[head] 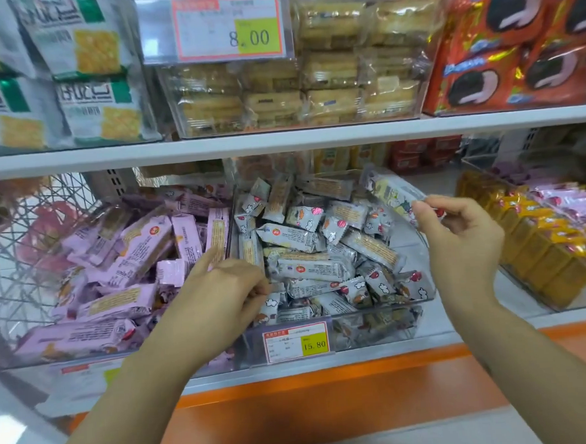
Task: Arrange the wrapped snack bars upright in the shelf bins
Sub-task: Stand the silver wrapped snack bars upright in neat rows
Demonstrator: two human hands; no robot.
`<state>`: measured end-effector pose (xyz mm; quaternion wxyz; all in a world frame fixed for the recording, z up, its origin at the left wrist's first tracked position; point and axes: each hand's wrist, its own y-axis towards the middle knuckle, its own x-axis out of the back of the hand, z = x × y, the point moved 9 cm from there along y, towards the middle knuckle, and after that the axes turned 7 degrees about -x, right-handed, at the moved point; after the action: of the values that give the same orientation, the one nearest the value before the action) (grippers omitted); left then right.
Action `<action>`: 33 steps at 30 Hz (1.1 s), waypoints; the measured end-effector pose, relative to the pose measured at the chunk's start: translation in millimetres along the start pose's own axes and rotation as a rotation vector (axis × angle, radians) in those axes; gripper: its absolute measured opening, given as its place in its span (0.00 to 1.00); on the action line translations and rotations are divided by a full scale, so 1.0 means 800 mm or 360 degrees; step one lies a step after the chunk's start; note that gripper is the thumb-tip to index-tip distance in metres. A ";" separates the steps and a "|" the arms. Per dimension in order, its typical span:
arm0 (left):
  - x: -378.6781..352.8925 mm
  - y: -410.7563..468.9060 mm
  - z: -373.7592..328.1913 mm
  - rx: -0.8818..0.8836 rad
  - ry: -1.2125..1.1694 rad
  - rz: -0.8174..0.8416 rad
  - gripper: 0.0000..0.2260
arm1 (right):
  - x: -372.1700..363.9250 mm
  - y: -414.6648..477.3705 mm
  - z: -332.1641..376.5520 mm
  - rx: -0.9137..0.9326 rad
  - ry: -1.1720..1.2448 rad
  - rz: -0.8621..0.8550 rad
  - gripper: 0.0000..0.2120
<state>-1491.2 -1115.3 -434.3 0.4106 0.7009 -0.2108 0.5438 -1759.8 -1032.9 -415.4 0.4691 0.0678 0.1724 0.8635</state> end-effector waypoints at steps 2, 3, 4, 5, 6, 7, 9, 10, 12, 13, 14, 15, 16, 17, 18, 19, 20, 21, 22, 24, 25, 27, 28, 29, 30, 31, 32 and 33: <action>0.000 -0.004 0.003 -0.0029 -0.0074 -0.0001 0.06 | -0.017 0.015 -0.007 -0.0067 -0.0096 -0.0018 0.06; -0.001 -0.002 0.000 -0.0047 -0.0102 -0.0005 0.05 | -0.021 0.024 -0.008 -0.0081 -0.0124 -0.0032 0.06; -0.001 -0.001 -0.002 -0.0054 -0.0129 -0.0014 0.05 | -0.026 0.034 -0.008 -0.0085 -0.0152 -0.0033 0.06; 0.000 -0.001 -0.001 -0.0050 -0.0150 -0.0028 0.06 | -0.035 0.044 -0.008 -0.0083 -0.0201 -0.0016 0.06; 0.001 -0.002 0.001 -0.0054 -0.0158 -0.0042 0.06 | -0.044 0.053 -0.008 -0.0071 -0.0286 0.0012 0.07; 0.001 -0.001 0.003 -0.0070 -0.0157 -0.0051 0.06 | -0.054 0.061 -0.007 -0.0049 -0.0393 0.0055 0.07; 0.001 -0.001 0.006 -0.0096 -0.0169 -0.0055 0.06 | -0.077 0.072 -0.005 0.0022 -0.0642 0.0201 0.10; 0.000 0.000 0.007 -0.0102 -0.0180 -0.0056 0.05 | -0.090 0.074 -0.007 0.0055 -0.0771 0.0317 0.11; 0.000 0.001 0.009 -0.0110 -0.0200 -0.0067 0.05 | -0.112 0.072 -0.015 0.0077 -0.1003 0.0539 0.13; 0.000 0.000 0.010 -0.0110 -0.0201 -0.0073 0.05 | -0.118 0.072 -0.019 0.0087 -0.1093 0.0606 0.15; -0.001 0.000 0.010 -0.0110 -0.0199 -0.0073 0.05 | -0.123 0.072 -0.021 0.0094 -0.1162 0.0656 0.16; -0.001 -0.001 0.011 -0.0109 -0.0198 -0.0072 0.05 | -0.125 0.072 -0.023 0.0091 -0.1213 0.0694 0.17; 0.000 -0.002 0.010 -0.0111 -0.0197 -0.0072 0.05 | -0.125 0.071 -0.023 0.0092 -0.1242 0.0725 0.18; 0.000 -0.003 0.009 -0.0115 -0.0190 -0.0071 0.05 | -0.123 0.067 -0.019 0.0107 -0.1242 0.0739 0.19; 0.001 -0.004 0.008 -0.0122 -0.0174 -0.0074 0.05 | -0.117 0.061 -0.012 0.0149 -0.1214 0.0722 0.19; 0.001 -0.005 0.006 -0.0134 -0.0151 -0.0080 0.05 | -0.107 0.052 0.001 0.0229 -0.1170 0.0669 0.19; 0.001 -0.006 0.005 -0.0146 -0.0128 -0.0093 0.05 | -0.095 0.038 0.017 0.0352 -0.1111 0.0593 0.17; 0.002 -0.007 0.005 -0.0148 -0.0116 -0.0099 0.05 | -0.084 0.020 0.033 0.0492 -0.1044 0.0544 0.15; 0.002 -0.007 0.005 -0.0146 -0.0116 -0.0096 0.06 | -0.079 -0.003 0.047 0.0626 -0.0985 0.0576 0.12; 0.001 -0.007 0.005 -0.0155 -0.0115 -0.0086 0.07 | -0.088 -0.052 0.054 0.0770 -0.0977 0.0944 0.08; 0.001 -0.007 0.004 -0.0167 -0.0105 -0.0086 0.07 | -0.101 -0.076 0.047 0.0773 -0.1049 0.1230 0.07; 0.004 -0.007 0.003 -0.0191 -0.0082 -0.0106 0.07 | -0.122 -0.117 0.025 0.0831 -0.1273 0.1682 0.08; 0.006 -0.008 0.003 -0.0203 -0.0059 -0.0127 0.06 | -0.128 -0.127 0.017 0.0879 -0.1362 0.1784 0.09; 0.008 -0.010 0.002 -0.0211 -0.0030 -0.0146 0.06 | -0.133 -0.130 0.011 0.0885 -0.1415 0.1831 0.10; 0.011 -0.011 0.002 -0.0215 0.0000 -0.0164 0.06 | -0.137 -0.129 0.006 0.0842 -0.1446 0.1852 0.11; 0.012 -0.012 0.003 -0.0214 0.0024 -0.0180 0.07 | -0.140 -0.126 0.002 0.0784 -0.1468 0.1865 0.11; 0.014 -0.013 0.004 -0.0214 0.0047 -0.0200 0.07 | -0.140 -0.124 -0.002 0.0733 -0.1498 0.1884 0.12; 0.014 -0.014 0.005 -0.0213 0.0065 -0.0218 0.08 | -0.140 -0.123 -0.007 0.0705 -0.1548 0.1917 0.13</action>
<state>-1477.1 -1110.3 -427.9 0.4969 0.6735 -0.1897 0.5134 -1622.6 -1078.3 -450.8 -0.0789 0.6090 0.0499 0.7877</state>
